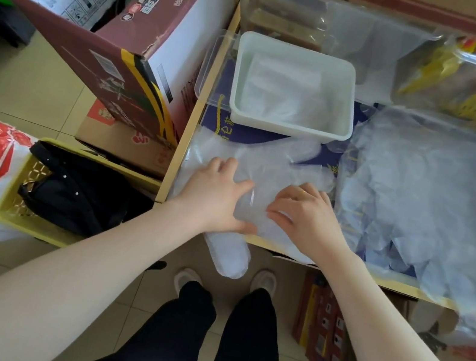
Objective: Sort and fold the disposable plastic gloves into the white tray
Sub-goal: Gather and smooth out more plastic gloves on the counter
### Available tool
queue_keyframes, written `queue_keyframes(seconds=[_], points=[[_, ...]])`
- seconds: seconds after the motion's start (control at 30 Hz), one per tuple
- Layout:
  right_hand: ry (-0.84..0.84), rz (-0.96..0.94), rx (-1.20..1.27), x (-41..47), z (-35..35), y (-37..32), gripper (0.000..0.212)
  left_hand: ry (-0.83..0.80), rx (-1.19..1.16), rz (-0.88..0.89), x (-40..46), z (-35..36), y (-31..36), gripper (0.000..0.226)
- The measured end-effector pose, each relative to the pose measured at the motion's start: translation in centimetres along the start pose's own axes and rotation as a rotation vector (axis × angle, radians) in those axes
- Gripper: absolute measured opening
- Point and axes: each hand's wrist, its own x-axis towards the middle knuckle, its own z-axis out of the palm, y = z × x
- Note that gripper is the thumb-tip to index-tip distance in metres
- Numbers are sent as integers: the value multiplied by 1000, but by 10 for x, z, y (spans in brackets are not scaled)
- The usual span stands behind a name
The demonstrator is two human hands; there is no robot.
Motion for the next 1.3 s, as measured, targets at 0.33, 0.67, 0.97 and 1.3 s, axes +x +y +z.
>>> queue_keyframes(seconds=[0.33,0.67,0.97,1.3], points=[[-24,346,309,28,-15,3,16,107,-244,10,1,2,0,39],[202,138,-206,0,2,-36,18,105,-441,-244,18,6,6,32],[83,353,-147,20,19,-37,32,-17,-506,-197,13,1,0,30],[70,29,-111,-6,-16,-9,38,-159,-535,-83,9,-3,-17,62]])
